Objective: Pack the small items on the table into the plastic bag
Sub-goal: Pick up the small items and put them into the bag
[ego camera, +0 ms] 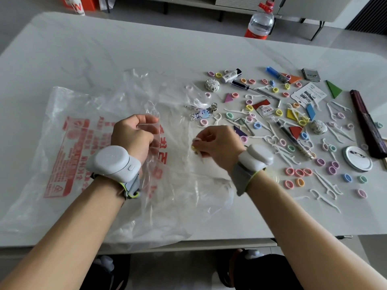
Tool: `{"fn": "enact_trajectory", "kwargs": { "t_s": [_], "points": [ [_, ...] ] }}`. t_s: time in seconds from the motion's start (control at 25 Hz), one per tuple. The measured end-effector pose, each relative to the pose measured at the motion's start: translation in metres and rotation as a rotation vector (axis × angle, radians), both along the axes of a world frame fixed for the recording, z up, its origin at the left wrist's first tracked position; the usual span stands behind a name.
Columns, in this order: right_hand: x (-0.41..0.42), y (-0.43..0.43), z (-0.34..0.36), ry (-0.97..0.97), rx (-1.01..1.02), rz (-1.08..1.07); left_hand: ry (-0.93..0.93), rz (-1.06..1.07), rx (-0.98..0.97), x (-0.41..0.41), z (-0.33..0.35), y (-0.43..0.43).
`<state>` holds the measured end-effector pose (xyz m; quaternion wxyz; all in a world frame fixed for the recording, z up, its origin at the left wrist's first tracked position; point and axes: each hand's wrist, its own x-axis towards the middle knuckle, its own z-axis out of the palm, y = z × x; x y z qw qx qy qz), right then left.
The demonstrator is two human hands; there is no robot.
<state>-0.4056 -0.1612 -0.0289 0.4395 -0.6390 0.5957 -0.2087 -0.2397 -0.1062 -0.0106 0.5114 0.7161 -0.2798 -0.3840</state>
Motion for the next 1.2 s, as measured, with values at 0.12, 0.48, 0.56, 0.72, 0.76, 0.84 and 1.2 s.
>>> {"fn": "enact_trajectory", "kwargs": {
  "t_s": [0.12,0.48,0.56,0.72,0.76,0.84,1.2],
  "points": [
    [0.038,0.011,-0.008,-0.185,0.113,0.164,0.036,-0.006,0.005,0.002,0.003,0.002],
    [0.025,0.003,0.001,0.405,-0.206,0.212,0.264,0.087,0.031,0.016,0.009,0.004],
    [0.031,0.007,-0.007,0.466,-0.206,0.276,0.299,0.122,0.025,0.015,0.007,0.003],
    [0.044,0.001,-0.023,0.345,-0.276,0.323,0.236,0.176,0.007,0.015,0.0,0.003],
    [0.047,-0.004,-0.026,0.303,-0.284,0.331,0.228,0.184,0.0,0.016,-0.002,0.002],
    [0.055,-0.014,-0.029,0.248,-0.256,0.349,0.21,0.182,0.003,0.015,-0.006,-0.003],
    [0.025,-0.057,-0.015,0.292,-0.491,-0.103,0.322,0.221,-0.057,0.019,-0.012,-0.021]
  ]
}}
